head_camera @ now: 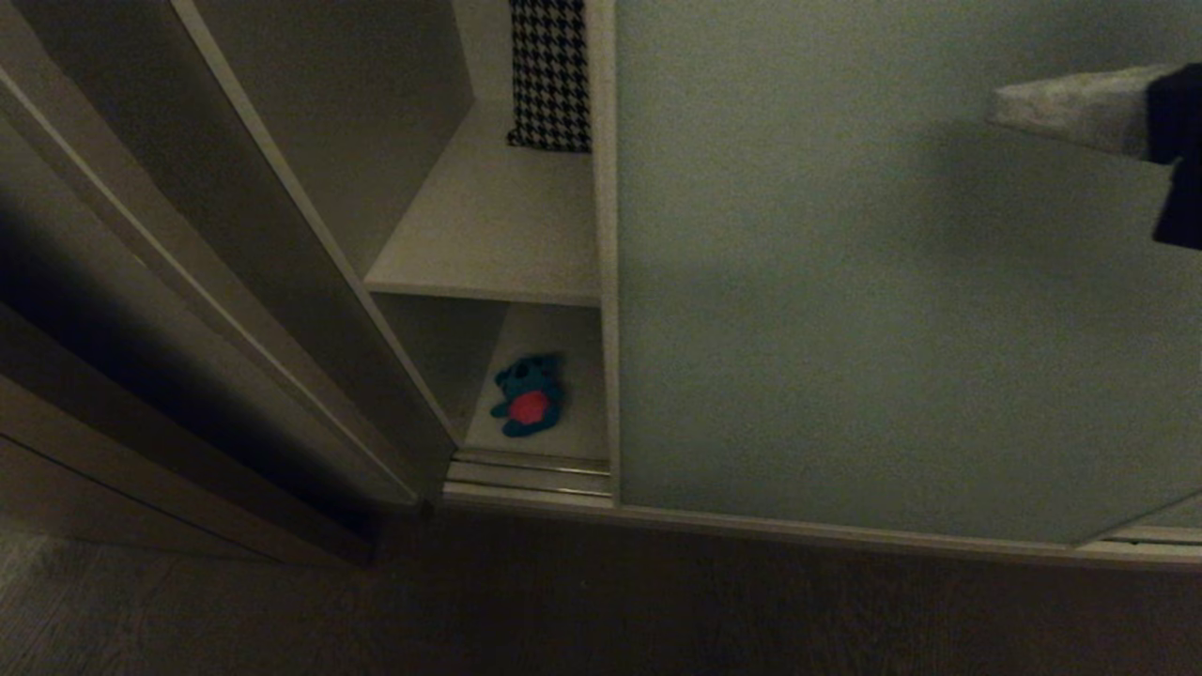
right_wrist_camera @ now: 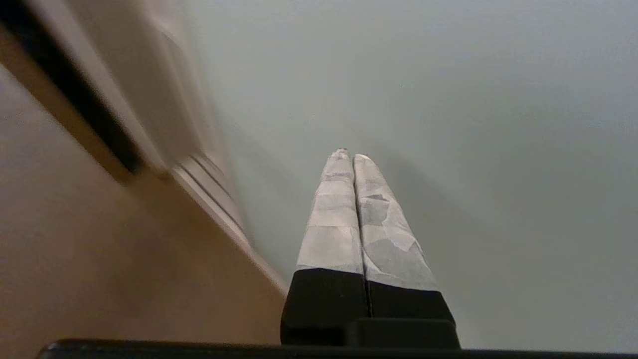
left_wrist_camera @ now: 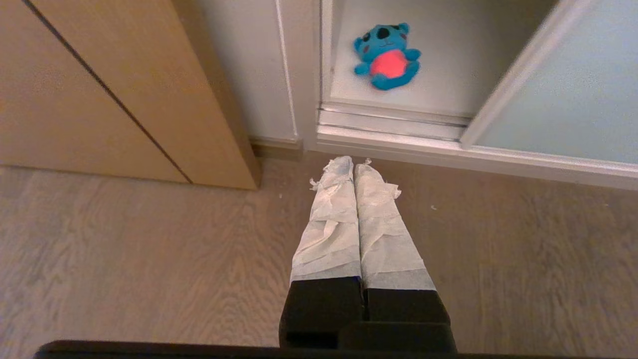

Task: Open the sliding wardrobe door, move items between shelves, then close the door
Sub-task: Close the door

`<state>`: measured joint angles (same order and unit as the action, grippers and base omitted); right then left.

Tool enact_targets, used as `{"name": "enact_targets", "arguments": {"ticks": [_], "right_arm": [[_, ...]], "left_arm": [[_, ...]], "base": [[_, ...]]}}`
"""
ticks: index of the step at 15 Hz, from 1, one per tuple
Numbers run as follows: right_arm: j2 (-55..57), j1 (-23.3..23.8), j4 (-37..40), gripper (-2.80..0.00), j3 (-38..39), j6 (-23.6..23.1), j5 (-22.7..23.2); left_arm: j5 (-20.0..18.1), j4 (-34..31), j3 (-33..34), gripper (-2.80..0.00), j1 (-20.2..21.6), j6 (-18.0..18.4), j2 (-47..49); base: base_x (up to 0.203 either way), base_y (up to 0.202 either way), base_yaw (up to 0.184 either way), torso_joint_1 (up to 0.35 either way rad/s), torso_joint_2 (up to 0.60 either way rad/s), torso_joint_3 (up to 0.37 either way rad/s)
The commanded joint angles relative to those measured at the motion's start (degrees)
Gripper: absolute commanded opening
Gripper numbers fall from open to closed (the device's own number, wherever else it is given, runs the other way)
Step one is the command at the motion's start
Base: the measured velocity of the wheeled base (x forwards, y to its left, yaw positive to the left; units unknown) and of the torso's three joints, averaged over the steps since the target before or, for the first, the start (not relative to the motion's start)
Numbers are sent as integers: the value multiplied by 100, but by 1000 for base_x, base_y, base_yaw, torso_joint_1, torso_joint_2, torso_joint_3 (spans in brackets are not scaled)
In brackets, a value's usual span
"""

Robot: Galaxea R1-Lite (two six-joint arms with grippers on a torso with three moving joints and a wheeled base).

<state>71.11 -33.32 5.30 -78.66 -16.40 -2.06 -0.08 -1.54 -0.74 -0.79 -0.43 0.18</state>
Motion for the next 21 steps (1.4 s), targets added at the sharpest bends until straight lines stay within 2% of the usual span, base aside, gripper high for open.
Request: {"name": "enact_targets", "arguments": {"ticks": [1, 4, 7, 10, 11, 14, 16, 18, 20, 21], "right_arm": [[-777, 726, 435, -280, 275, 101, 40], [-1332, 2155, 1011, -280, 577, 167, 126], [-2292, 3482, 1720, -280, 1415, 53, 151], [-2630, 4662, 1952, -280, 2159, 50, 122], [-2641, 5026, 1962, -280, 2302, 144, 121], [-2401, 6964, 1970, -280, 2521, 613, 165], [-2107, 7957, 1973, -280, 2521, 925, 275], [-1720, 8456, 1974, -280, 2245, 1335, 499], [-1490, 8580, 1973, -280, 1900, 1572, 618], [-1450, 8492, 1925, -280, 1853, 1585, 624]], "left_arm": [[0, 3, -5, -280, 0, -1, -1], [0, -5, -4, -280, 0, -1, 1], [0, -3, -5, -280, 0, -1, -1], [0, -5, -5, -280, 0, -1, -1], [0, -5, -5, -280, 0, -1, 8], [0, -5, -5, -280, 0, -1, -1], [0, -5, -5, -280, 0, -1, -1], [0, -4, -5, -280, 0, -1, 8], [0, -5, 4, -280, 0, -1, 3], [0, -5, -5, -280, 0, -1, 8]], "base": [[0, 0, 0, 0, 0, 0], [0, 0, 0, 0, 0, 0], [0, 0, 0, 0, 0, 0], [0, 0, 0, 0, 0, 0], [0, 0, 0, 0, 0, 0], [0, 0, 0, 0, 0, 0], [0, 0, 0, 0, 0, 0], [0, 0, 0, 0, 0, 0], [0, 0, 0, 0, 0, 0], [0, 0, 0, 0, 0, 0]]}}
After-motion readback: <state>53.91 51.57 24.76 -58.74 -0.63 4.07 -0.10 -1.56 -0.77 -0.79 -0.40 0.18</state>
